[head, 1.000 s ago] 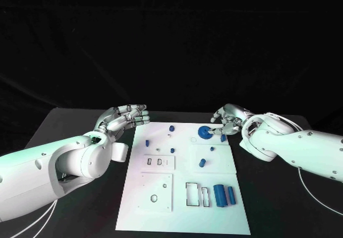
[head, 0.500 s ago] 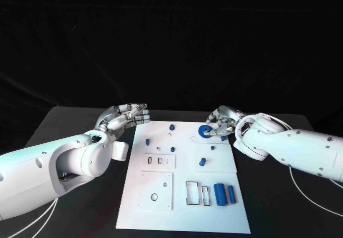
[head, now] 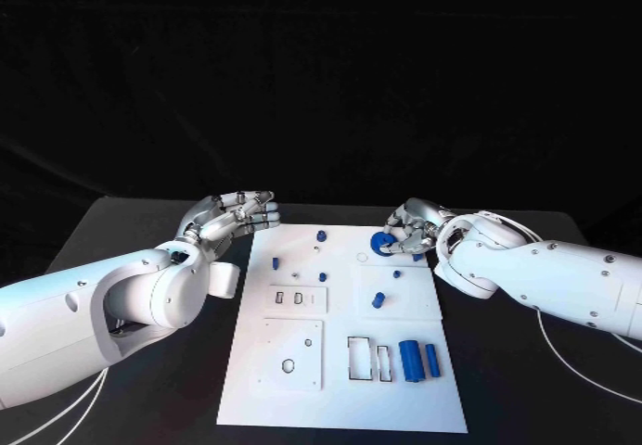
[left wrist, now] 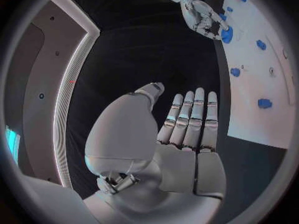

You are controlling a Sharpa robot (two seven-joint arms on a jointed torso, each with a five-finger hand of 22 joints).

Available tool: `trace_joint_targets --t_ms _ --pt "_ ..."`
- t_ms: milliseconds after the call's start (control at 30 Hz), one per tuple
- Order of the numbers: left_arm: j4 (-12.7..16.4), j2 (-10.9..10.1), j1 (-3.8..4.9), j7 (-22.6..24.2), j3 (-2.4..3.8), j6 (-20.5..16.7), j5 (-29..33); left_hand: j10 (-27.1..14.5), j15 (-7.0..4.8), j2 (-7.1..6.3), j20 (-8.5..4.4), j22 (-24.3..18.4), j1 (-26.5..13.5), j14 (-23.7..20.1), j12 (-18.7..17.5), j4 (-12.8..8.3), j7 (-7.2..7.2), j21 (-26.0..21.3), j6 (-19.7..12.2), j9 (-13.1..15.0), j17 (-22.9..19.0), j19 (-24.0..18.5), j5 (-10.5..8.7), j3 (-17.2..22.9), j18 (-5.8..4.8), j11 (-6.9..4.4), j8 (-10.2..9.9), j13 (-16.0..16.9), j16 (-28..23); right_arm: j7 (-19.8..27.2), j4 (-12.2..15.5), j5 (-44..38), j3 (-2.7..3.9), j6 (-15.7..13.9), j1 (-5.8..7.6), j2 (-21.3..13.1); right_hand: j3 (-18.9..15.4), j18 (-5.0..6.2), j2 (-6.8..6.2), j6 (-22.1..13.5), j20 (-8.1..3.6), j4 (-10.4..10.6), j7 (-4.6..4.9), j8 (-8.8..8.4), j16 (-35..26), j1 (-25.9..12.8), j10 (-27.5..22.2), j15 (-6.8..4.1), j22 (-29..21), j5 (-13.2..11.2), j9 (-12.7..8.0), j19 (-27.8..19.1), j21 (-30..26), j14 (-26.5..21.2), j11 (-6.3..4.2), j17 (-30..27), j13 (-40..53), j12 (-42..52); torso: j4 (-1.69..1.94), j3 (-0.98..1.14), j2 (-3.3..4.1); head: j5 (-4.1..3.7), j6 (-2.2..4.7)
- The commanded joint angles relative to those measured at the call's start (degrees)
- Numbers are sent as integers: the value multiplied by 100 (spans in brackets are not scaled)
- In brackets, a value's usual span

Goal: Assemble the parts on the task board

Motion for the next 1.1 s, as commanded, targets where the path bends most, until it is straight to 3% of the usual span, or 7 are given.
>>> trace_joint_targets --t_ms 33,267,400,600,733,1000,1100 --pt "2 12 5 44 4 108 12 -24 2 -22 -9 -5 -51 -23 -20 -2 265 -36 -39 -3 5 -30 32 37 8 13 -38 5 -24 -41 -10 -177 -4 129 -12 8 65 -79 -2 61 6 -4 -17 25 24 78 54 38 24 45 9 54 32 564 -12 1397 539 50 1 3 -1 -3 -7" --pt "2 9 5 41 4 118 12 -23 3 -24 -8 -8 -59 -24 -25 -4 265 -38 -40 -2 8 -33 37 43 9 13 -39 6 -27 -45 -24 -293 -8 148 -28 13 216 -84 20 95 4 -18 -16 14 31 196 65 36 66 95 3 63 55 568 -14 1419 580 93 5 6 4 0 -16" --pt "3 3 5 34 4 122 12 -23 3 -25 -8 -8 -61 -24 -26 -3 266 -38 -40 -2 8 -32 37 43 9 13 -39 6 -27 -50 -32 -411 -9 137 -34 13 622 -91 -61 152 3 -28 -7 -30 37 366 94 37 124 502 -36 72 82 572 -13 1441 650 157 2 7 5 -3 -17" --pt "3 1 5 29 4 126 12 -24 3 -27 -8 -8 -66 -24 -28 -2 267 -37 -41 -1 9 -30 37 43 10 13 -39 6 -28 -66 -20 -597 -10 65 -41 32 992 -100 -170 304 -2 -9 -30 -18 41 312 166 26 193 457 -47 93 122 576 -30 1458 747 251 1 7 4 -4 -29" --pt "4 -3 5 23 4 131 12 -24 3 -27 -8 -9 -68 -24 -28 -2 267 -37 -41 -1 10 -30 37 43 10 14 -39 6 -28 -93 17 -769 -11 -146 -44 38 1115 -114 -207 510 -28 19 -92 52 31 -8 299 -9 275 164 -9 137 176 567 -76 1418 918 406 -7 9 5 9 -27" --pt "2 -6 5 10 4 149 12 -24 3 -27 -8 -9 -70 -25 -29 -1 267 -36 -41 -1 10 -30 37 43 10 14 -39 6 -28 -121 215 -1100 -8 -790 -45 -6 1182 -122 -197 691 -78 19 -169 130 46 -193 398 -66 324 119 51 170 204 580 -143 1476 1050 520 -1 4 0 1 -17" --pt "-1 -7 5 8 4 150 12 -24 3 -27 -8 -9 -70 -25 -29 -1 267 -36 -41 -1 10 -30 37 43 10 14 -39 6 -28 -124 371 -1258 -3 -1006 -45 -41 1184 -126 -204 711 -86 19 -180 138 53 -224 418 -75 339 115 61 180 214 586 -152 1504 1079 545 1 12 0 2 -15"
